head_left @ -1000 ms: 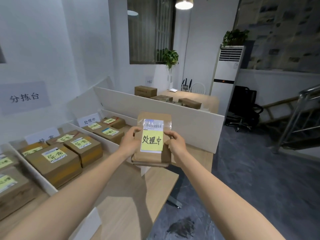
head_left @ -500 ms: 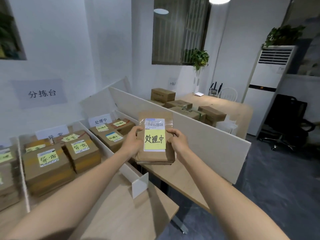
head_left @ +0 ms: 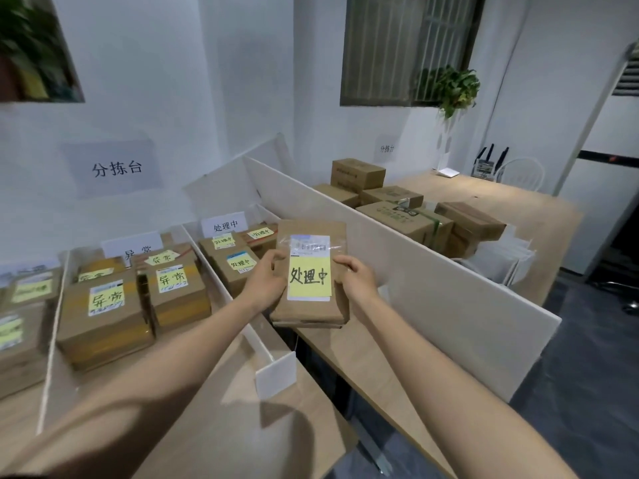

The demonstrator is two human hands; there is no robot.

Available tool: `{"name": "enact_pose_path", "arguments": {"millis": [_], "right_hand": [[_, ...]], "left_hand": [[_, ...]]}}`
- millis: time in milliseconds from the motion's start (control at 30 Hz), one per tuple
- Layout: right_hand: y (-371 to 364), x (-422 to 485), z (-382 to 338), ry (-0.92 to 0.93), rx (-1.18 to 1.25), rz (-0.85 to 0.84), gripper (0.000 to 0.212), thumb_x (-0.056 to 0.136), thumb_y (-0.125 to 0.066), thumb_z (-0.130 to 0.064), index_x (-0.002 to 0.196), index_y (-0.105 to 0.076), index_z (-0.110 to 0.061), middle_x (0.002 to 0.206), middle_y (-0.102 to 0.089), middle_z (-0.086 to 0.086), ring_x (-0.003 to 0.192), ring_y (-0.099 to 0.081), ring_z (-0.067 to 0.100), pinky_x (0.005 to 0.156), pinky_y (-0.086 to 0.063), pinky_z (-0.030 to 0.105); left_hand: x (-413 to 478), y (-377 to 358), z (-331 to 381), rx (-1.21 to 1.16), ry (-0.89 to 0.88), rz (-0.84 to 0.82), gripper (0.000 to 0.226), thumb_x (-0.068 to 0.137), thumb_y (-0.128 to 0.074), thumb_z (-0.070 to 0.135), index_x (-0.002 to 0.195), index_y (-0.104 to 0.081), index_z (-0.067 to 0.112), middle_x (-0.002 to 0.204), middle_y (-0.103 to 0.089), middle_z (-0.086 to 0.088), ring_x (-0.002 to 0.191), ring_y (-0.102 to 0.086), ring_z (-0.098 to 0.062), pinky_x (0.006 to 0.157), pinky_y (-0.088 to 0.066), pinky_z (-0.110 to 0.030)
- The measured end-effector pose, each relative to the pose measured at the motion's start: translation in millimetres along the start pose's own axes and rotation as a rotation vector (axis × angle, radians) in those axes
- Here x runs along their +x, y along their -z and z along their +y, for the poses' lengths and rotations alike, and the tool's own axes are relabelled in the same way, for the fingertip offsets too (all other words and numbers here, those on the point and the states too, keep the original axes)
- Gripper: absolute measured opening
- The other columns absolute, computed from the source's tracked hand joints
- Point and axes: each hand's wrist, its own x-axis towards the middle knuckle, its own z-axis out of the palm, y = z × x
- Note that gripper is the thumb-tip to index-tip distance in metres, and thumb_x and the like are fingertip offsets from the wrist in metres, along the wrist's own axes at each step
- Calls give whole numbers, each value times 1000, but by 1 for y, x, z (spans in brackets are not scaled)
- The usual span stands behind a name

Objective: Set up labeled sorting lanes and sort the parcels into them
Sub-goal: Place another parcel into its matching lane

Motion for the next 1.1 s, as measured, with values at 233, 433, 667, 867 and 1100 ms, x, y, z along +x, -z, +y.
{"name": "enact_pose_path", "arguments": {"millis": [233,433,667,867,1100], "right_hand": [[-7,49,10,-55,10,-25,30,90,-48,-2,111,-63,-18,105,-69,4,89,-66,17,69,-52,28],[-29,107,-5,-40,-67,-51,32,93,-44,1,114,-61,-17,97,-66,-1,76,-61,6,50,-44,14],[-62,169,7,-71,-91,-105,23,93,-53,-7,112,-62,-16,102,-70,3,86,-66,16,70,-54,27],[-76,195,28,-113,-64,-123,24,91,-55,-4,110,-62,-16,97,-67,0,79,-63,10,63,-52,22],[-85,227,57,-173,-60,-158,27,88,-60,-5,114,-63,-10,110,-67,8,100,-65,22,90,-54,39]], "left_hand": [[42,-13,-10,-16,0,27,32,94,-52,10,125,-47,16,110,-54,2,102,-60,-23,87,-53,-45],[101,-9,-23,-7,-6,102,23,97,-46,11,119,-48,18,95,-53,9,83,-56,-17,60,-47,-28],[154,-4,-48,-33,48,127,12,99,-44,17,109,-45,25,91,-55,12,64,-55,-10,47,-42,-19],[182,-9,-75,5,133,124,15,99,-46,21,113,-47,18,85,-52,13,77,-56,-8,70,-55,-31],[199,-22,-100,-16,187,76,23,94,-51,8,112,-45,20,107,-51,4,98,-52,-15,71,-51,-23]]}}
